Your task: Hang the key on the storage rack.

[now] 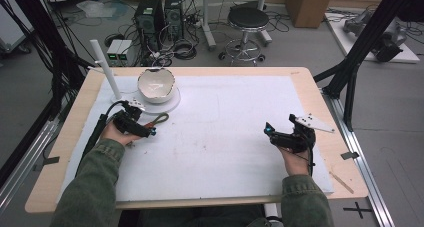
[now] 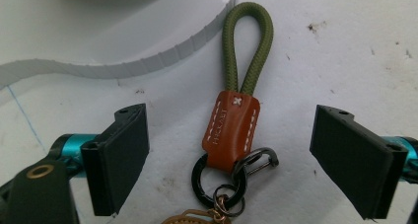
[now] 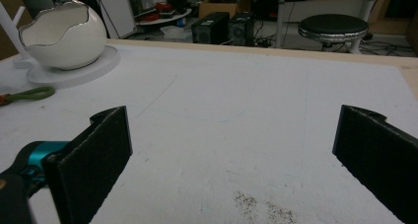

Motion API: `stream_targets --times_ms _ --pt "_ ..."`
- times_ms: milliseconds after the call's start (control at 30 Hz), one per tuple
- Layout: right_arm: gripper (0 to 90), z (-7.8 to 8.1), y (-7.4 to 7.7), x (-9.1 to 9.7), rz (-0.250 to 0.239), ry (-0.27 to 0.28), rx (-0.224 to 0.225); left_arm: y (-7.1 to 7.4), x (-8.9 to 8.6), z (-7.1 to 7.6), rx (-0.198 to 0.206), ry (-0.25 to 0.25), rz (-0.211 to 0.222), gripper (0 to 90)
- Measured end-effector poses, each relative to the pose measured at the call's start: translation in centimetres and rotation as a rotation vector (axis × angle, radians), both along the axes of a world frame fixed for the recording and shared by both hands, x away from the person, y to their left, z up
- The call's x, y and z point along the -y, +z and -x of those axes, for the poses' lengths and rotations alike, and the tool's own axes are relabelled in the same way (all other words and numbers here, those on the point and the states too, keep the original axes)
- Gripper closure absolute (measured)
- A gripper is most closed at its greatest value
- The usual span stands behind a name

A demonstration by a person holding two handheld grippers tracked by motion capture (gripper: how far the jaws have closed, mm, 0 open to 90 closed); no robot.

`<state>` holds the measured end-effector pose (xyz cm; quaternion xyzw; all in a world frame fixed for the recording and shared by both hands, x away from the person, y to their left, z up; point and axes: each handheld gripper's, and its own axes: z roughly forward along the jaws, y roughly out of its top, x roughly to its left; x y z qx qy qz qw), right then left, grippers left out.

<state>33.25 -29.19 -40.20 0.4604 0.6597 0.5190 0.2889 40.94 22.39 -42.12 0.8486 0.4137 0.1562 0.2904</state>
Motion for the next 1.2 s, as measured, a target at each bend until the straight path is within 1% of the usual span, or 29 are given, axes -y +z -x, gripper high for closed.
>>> stream_targets --times_ms 67,167,200,233,267,300,333,367,400,433,467,500,533,567,633,767,833,867,900,933,967,1033,1167,1200 --pt "0.5 0.03 0.01 0.02 -0.005 0.000 -0.001 -0.08 0.04 0.00 -0.001 -0.006 0.000 21.4" --pt "0.5 0.02 -0.02 0.08 -0.007 0.001 -0.005 -0.10 0.12 0.03 0.010 -0.009 -0.005 27.2" --pt "0.5 0.02 -0.02 0.08 -0.007 0.001 -0.005 -0.13 0.15 0.04 0.011 -0.009 -0.005 27.2" --pt "0.5 0.00 -0.02 0.08 -0.009 0.000 -0.004 -0.16 0.14 0.01 0.008 -0.011 -0.008 31.2" --pt "0.5 -0.01 -0.02 0.10 -0.007 0.000 0.000 -0.19 0.11 -0.05 0.003 -0.014 -0.006 33.0" --pt "0.5 0.01 0.00 0.11 -0.008 -0.001 -0.003 -0.21 0.14 -0.04 0.000 -0.011 0.000 36.8" --pt "0.5 0.01 0.00 0.11 -0.008 -0.001 -0.003 -0.19 0.10 -0.05 0.001 -0.018 0.000 36.8" --pt "0.5 0.01 -0.01 0.13 -0.010 -0.001 -0.005 -0.20 0.13 0.00 -0.002 -0.022 0.008 40.5" --pt "0.5 0.02 -0.01 0.11 -0.014 -0.002 -0.010 -0.18 0.11 -0.04 -0.002 -0.036 0.004 43.7" --pt "0.5 -0.04 -0.04 0.15 -0.011 0.000 -0.007 -0.21 0.17 0.00 -0.003 -0.037 0.001 46.8" --pt "0.5 -0.04 -0.04 0.15 -0.011 0.000 -0.007 -0.22 0.21 -0.01 0.003 -0.040 -0.006 46.8" --pt "0.5 -0.04 -0.03 0.14 -0.012 0.000 -0.008 -0.26 0.25 0.00 0.011 -0.034 -0.012 51.1" --pt "0.5 -0.04 -0.03 0.14 -0.012 0.000 -0.008 -0.26 0.20 -0.03 0.010 -0.035 -0.012 51.1" --pt "0.5 -0.03 -0.03 0.14 -0.013 0.000 -0.008 -0.26 0.15 -0.05 0.014 -0.032 -0.019 54.4" --pt "0.5 0.03 0.00 0.14 -0.015 -0.002 -0.009 -0.28 0.12 -0.07 0.012 -0.035 -0.011 59.4" --pt "0.5 0.05 0.01 0.19 -0.018 -0.003 -0.007 -0.27 0.05 -0.13 -0.003 -0.019 0.003 62.4" --pt "0.5 0.08 0.03 0.17 -0.021 -0.004 -0.008 -0.25 0.06 -0.12 0.007 -0.025 -0.004 64.0" --pt "0.5 0.07 0.03 0.18 -0.019 -0.004 -0.006 -0.15 0.09 -0.06 0.021 -0.039 -0.019 65.5" --pt "0.5 0.07 0.02 0.18 -0.020 -0.004 -0.007 -0.15 0.09 -0.06 0.021 -0.039 -0.019 67.5" --pt "0.5 0.07 0.02 0.18 -0.020 -0.004 -0.007 -0.09 0.13 -0.01 0.031 -0.039 -0.026 67.5" --pt "0.5 0.07 0.03 0.18 -0.021 -0.005 -0.009 -0.07 0.11 0.06 0.037 -0.043 -0.033 70.4" --pt "0.5 0.09 0.04 0.20 -0.021 -0.005 -0.006 -0.05 0.13 0.09 0.040 -0.045 -0.034 71.5" --pt "0.5 0.12 0.05 0.21 -0.024 -0.004 -0.005 0.03 0.08 0.22 0.041 -0.070 -0.033 73.6" --pt "0.5 0.12 0.06 0.23 -0.021 -0.003 -0.003 0.08 0.06 0.26 0.041 -0.067 -0.036 73.8"
